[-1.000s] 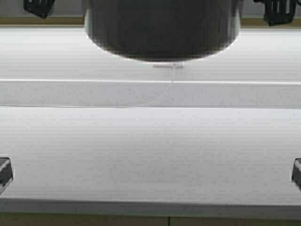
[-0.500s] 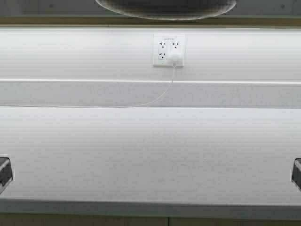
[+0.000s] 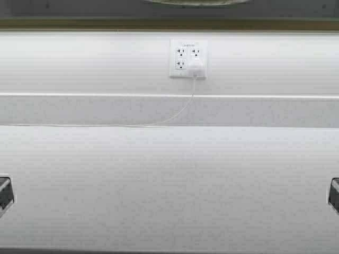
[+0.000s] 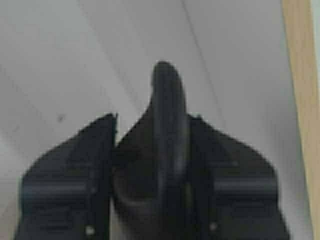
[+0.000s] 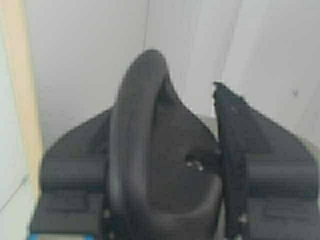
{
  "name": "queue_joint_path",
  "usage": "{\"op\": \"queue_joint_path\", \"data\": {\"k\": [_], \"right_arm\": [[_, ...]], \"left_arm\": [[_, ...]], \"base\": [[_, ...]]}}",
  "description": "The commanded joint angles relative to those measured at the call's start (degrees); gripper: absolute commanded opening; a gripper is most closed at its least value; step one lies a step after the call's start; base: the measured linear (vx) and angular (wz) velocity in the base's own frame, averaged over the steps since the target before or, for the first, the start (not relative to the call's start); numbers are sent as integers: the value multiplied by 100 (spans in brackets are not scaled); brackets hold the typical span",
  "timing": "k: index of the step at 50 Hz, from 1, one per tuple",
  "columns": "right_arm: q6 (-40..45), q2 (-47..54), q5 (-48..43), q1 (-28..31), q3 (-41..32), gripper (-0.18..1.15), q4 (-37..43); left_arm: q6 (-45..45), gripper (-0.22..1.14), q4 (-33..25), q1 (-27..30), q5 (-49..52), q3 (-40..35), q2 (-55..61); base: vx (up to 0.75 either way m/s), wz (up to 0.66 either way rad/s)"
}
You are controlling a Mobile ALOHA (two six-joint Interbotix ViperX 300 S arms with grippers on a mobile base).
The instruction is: Open the cabinet, put the pot inside, then close it
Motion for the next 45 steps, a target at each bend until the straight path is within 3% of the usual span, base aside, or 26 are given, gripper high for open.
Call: {"op": "queue_joint_path", "data": {"k": [1, 15, 45], "right_arm": [[-88, 132, 334, 246, -703, 8, -211], [-114, 976, 940, -26, -1635, 8, -237], [-79, 2048, 1002, -431, -2083, 8, -316]], "left_arm": [[211, 4, 97, -325, 255, -598, 378], [18, 4, -88, 62, 703, -1582, 1266], [-378, 4, -88, 738, 1116, -2057, 2329]], "base": [[17, 2], [12, 1], [2, 1]]}}
